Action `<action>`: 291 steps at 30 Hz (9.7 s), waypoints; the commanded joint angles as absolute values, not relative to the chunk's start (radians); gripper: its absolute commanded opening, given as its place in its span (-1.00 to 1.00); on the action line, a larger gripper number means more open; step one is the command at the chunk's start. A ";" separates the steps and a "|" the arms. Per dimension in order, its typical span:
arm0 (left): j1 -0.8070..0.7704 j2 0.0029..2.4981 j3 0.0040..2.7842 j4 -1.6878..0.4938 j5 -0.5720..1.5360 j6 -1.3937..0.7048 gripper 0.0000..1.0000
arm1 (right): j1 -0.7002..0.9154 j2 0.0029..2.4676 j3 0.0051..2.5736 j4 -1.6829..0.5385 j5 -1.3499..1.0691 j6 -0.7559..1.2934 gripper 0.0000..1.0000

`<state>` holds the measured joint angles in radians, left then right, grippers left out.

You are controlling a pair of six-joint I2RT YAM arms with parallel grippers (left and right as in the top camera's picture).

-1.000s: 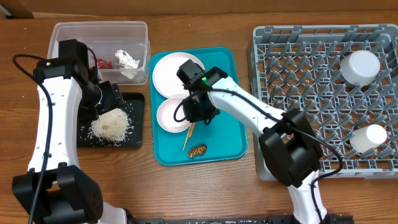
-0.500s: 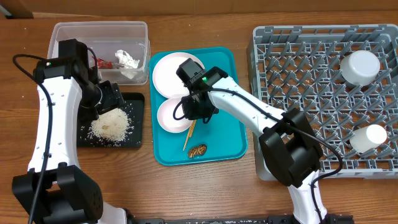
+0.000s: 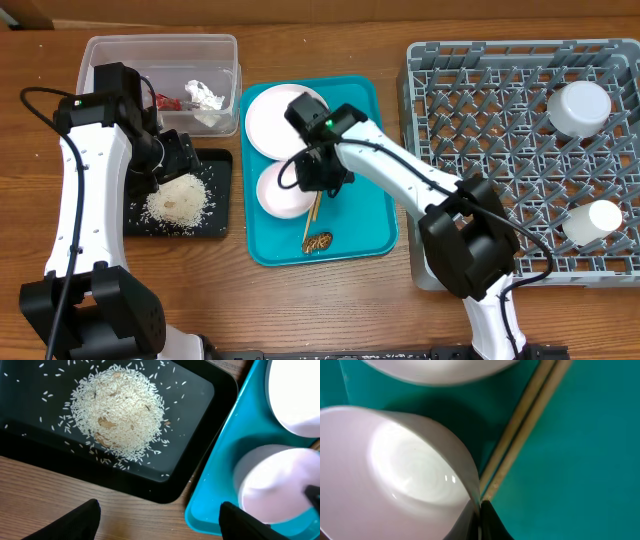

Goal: Sort waste into correct bins and load items into the dishwasher
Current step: 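Carry the pink bowl into the dish rack and release it, then reach the right gripper to the white plate and grasp its edge, then carry the white plate into the rack and stand it upright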

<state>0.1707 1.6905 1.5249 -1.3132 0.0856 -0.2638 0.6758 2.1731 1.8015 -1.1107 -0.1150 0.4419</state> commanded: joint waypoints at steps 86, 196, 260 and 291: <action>0.169 1.659 1.542 -1.300 0.097 -0.274 0.65 | 0.083 1.929 2.048 -1.575 0.571 0.725 0.65; 0.067 1.661 1.540 -1.274 0.101 -0.276 0.75 | 0.376 2.365 2.700 -1.528 0.376 0.415 -0.92; 0.067 1.661 1.540 -1.272 0.101 -0.269 0.75 | -0.005 1.752 1.869 -1.159 0.890 0.268 -0.92; 0.067 1.661 1.540 -1.272 0.101 -0.266 0.75 | 0.226 1.828 1.584 -1.164 1.027 0.472 -0.92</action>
